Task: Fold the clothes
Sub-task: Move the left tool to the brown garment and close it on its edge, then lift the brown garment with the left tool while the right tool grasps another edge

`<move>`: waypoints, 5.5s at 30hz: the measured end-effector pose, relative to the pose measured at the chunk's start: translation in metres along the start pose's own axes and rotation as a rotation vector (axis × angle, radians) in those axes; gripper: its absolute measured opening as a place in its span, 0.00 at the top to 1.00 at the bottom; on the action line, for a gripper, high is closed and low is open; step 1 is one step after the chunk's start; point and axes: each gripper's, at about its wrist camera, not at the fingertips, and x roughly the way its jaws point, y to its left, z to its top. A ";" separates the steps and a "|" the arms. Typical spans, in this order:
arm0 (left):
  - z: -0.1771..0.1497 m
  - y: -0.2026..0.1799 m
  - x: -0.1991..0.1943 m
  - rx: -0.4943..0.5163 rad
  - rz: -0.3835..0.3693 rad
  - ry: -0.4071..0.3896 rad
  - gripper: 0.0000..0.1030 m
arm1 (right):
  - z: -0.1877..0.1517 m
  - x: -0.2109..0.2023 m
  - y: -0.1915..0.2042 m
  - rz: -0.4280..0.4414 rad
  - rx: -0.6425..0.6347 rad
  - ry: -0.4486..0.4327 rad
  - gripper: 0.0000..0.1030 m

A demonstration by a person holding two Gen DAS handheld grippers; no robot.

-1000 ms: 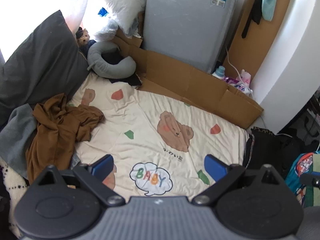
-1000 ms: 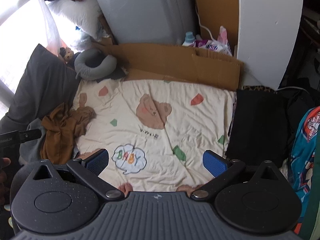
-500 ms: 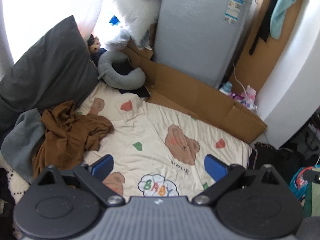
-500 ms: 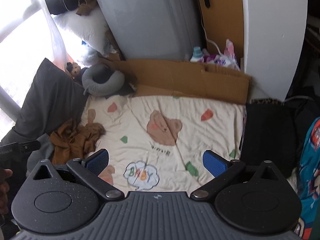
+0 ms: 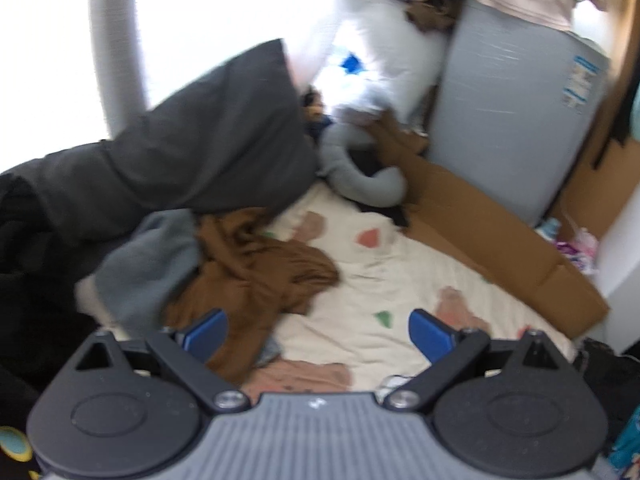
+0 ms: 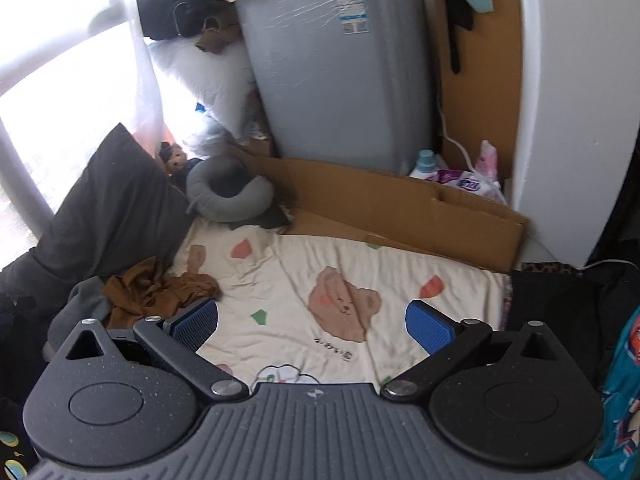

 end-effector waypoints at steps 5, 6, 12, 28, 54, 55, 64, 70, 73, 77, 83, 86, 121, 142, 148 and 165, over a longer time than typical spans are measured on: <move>0.002 0.033 0.003 -0.060 0.036 -0.002 0.04 | -0.001 0.010 0.014 0.016 -0.011 -0.017 0.00; 0.002 0.038 0.004 -0.065 0.042 -0.003 0.04 | -0.001 0.011 0.017 0.003 -0.021 -0.023 0.00; 0.000 0.054 0.011 -0.092 0.059 0.001 0.04 | 0.002 0.019 0.031 -0.007 -0.079 -0.057 0.00; -0.033 0.084 0.088 -0.129 0.065 0.056 0.08 | 0.011 0.074 0.025 -0.037 -0.058 -0.054 0.00; -0.130 0.131 0.246 -0.143 0.198 0.230 0.08 | -0.040 0.228 0.030 0.057 -0.055 0.108 0.00; -0.135 0.132 0.251 -0.144 0.201 0.235 0.08 | -0.042 0.236 0.030 0.059 -0.071 0.117 0.00; -0.171 0.130 0.291 -0.091 0.231 0.265 0.08 | -0.056 0.282 0.029 0.091 -0.138 0.116 0.00; -0.190 0.130 0.308 -0.049 0.245 0.272 0.08 | -0.083 0.307 0.023 0.096 -0.129 0.172 0.00; -0.201 0.133 0.320 -0.036 0.259 0.287 0.07 | -0.095 0.313 0.021 0.089 -0.148 0.195 0.00; -0.210 0.137 0.338 -0.028 0.287 0.310 0.06 | -0.112 0.320 0.013 0.083 -0.132 0.225 0.00; -0.222 0.143 0.366 -0.007 0.329 0.323 0.05 | -0.136 0.332 0.006 0.085 -0.132 0.285 0.00; -0.223 0.143 0.372 0.013 0.357 0.315 0.23 | -0.142 0.336 0.005 0.081 -0.134 0.300 0.00; -0.178 0.048 0.278 -0.029 -0.063 0.063 0.94 | -0.179 0.376 0.039 0.292 -0.082 0.415 0.00; -0.211 -0.037 0.272 0.047 -0.397 0.188 0.94 | -0.188 0.400 0.081 0.533 0.039 0.581 0.00; -0.223 -0.049 0.263 0.068 -0.539 0.250 0.94 | -0.203 0.416 0.087 0.588 0.127 0.696 0.11; -0.224 -0.020 0.263 -0.034 -0.543 0.330 0.49 | -0.192 0.422 0.061 0.500 0.064 0.709 0.92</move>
